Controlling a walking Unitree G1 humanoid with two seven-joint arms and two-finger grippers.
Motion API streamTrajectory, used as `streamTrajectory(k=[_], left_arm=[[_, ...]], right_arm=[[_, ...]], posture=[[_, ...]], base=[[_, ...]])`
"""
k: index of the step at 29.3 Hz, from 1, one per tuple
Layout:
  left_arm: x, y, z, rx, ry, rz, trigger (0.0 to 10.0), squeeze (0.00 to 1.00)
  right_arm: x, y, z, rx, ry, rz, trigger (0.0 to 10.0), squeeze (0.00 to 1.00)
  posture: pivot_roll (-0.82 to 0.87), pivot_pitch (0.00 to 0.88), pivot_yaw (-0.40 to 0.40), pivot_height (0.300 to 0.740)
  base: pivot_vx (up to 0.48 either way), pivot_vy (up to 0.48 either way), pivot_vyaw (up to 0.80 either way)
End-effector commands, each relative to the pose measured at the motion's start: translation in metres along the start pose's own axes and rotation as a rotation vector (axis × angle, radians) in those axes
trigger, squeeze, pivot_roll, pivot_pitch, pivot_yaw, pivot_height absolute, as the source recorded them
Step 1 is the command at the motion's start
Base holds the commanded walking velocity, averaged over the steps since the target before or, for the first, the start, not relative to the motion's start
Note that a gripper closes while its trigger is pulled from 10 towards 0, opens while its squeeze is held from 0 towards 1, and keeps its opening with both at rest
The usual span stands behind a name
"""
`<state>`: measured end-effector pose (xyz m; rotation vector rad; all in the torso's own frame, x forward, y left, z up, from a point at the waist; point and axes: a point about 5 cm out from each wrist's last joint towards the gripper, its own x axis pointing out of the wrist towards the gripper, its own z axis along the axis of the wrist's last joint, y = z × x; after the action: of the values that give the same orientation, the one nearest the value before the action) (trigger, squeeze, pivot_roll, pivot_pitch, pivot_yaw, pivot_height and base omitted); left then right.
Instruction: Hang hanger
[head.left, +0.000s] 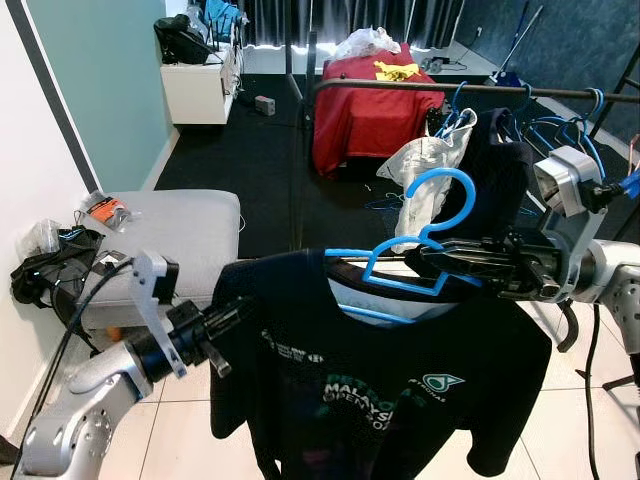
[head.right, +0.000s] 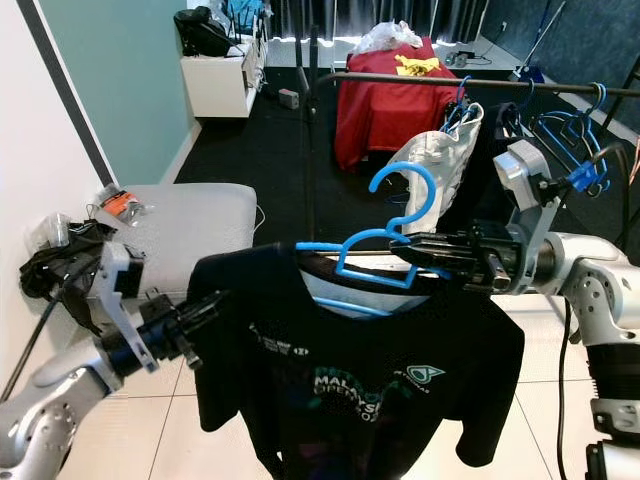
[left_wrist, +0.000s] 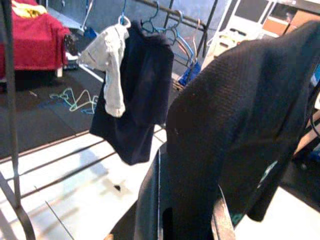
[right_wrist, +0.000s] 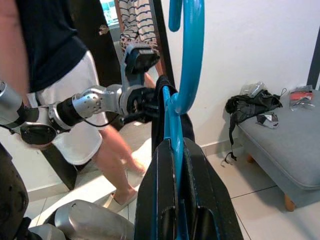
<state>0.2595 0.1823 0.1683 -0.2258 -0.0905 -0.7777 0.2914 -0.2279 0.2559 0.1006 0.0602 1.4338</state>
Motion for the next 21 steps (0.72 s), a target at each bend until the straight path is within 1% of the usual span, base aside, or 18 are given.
streamTrajectory(k=[1,3,4,5,6,7,9,10,11,12,13,14,15,17,18,20,21], left_arm=[[-0.001,0.002,0.000,-0.022,-0.024,0.019,0.0,0.00],[-0.001,0.005,0.003,-0.021,-0.029,0.031,0.0,0.00],[-0.002,0.011,0.005,-0.010,-0.029,0.060,0.0,0.00],[-0.006,0.021,0.008,0.011,-0.027,0.122,0.0,0.00],[-0.006,0.021,0.008,0.011,-0.027,0.122,0.0,0.00],[-0.012,0.036,0.012,0.044,-0.026,0.230,0.0,0.00],[-0.021,0.056,0.016,0.089,-0.017,0.375,0.0,0.00],[-0.021,0.056,0.016,0.089,-0.017,0.375,0.0,0.00],[-0.024,0.061,0.017,0.103,-0.010,0.412,0.0,0.00],[-0.029,0.072,0.017,0.113,0.004,0.493,0.0,0.00],[-0.029,0.072,0.017,0.113,0.004,0.493,0.0,0.00],[-0.034,0.082,0.016,0.119,0.021,0.583,0.0,0.00],[-0.034,0.082,0.016,0.119,0.021,0.583,0.0,0.00],[-0.040,0.095,0.013,0.123,0.041,0.712,0.0,0.00],[-0.040,0.095,0.013,0.123,0.041,0.712,0.0,0.00],[-0.043,0.101,0.007,0.121,0.064,0.796,0.0,0.00],[-0.044,0.102,0.004,0.122,0.078,0.822,0.0,0.00]], right_arm=[[-0.001,0.002,0.003,-0.014,0.009,0.001,10.0,0.00],[-0.001,0.002,0.002,-0.011,0.010,-0.002,10.0,0.00],[-0.001,0.002,0.000,-0.007,0.011,-0.007,10.0,0.00],[-0.001,0.003,-0.003,-0.001,0.005,-0.014,10.0,0.00],[-0.001,0.003,-0.003,-0.001,0.005,-0.014,10.0,0.00],[-0.002,0.005,-0.006,0.007,0.000,-0.020,10.0,0.00],[-0.003,0.007,-0.008,0.016,-0.005,-0.027,10.0,0.00],[-0.003,0.007,-0.008,0.016,-0.005,-0.027,10.0,0.00],[-0.004,0.008,-0.009,0.018,-0.006,-0.029,10.0,0.00],[-0.005,0.009,-0.009,0.019,-0.007,-0.034,10.0,0.00],[-0.005,0.009,-0.009,0.019,-0.007,-0.034,10.0,0.00],[-0.007,0.010,-0.009,0.020,-0.008,-0.039,10.0,0.00],[-0.007,0.010,-0.009,0.020,-0.008,-0.039,10.0,0.00],[-0.008,0.011,-0.009,0.020,-0.010,-0.046,10.0,0.00],[-0.008,0.011,-0.009,0.020,-0.010,-0.046,10.0,0.00],[-0.009,0.011,-0.008,0.016,-0.013,-0.053,10.0,0.00],[-0.009,0.012,-0.008,0.015,-0.014,-0.055,10.0,0.00]], posture=[[-0.08,0.000,-0.041,0.740],[-0.08,0.000,-0.044,0.740],[-0.07,0.000,-0.045,0.740],[-0.07,0.000,-0.041,0.740],[-0.07,0.000,-0.041,0.740],[-0.07,0.000,-0.034,0.740],[-0.07,0.000,-0.034,0.740],[-0.07,0.000,-0.034,0.740],[-0.07,0.000,-0.034,0.740],[-0.08,0.000,-0.025,0.740],[-0.08,0.000,-0.025,0.740],[-0.08,0.000,-0.025,0.740],[-0.08,0.000,-0.025,0.740],[-0.08,0.000,-0.024,0.740],[-0.08,0.000,-0.024,0.740],[-0.08,0.000,-0.023,0.740],[-0.08,0.000,-0.023,0.740]], base=[[0.000,0.000,0.00],[0.000,0.000,0.00],[0.000,0.000,0.00],[0.000,0.000,0.00],[0.000,0.000,0.00],[0.000,0.000,0.00],[0.000,0.000,0.00],[0.000,0.000,0.00],[0.000,0.000,0.00],[0.000,0.000,0.00],[0.000,0.000,0.00],[0.000,0.000,0.00],[0.000,0.000,0.00],[0.000,0.000,0.00],[0.000,0.000,0.00],[0.000,0.000,0.00],[0.000,0.000,0.00]])
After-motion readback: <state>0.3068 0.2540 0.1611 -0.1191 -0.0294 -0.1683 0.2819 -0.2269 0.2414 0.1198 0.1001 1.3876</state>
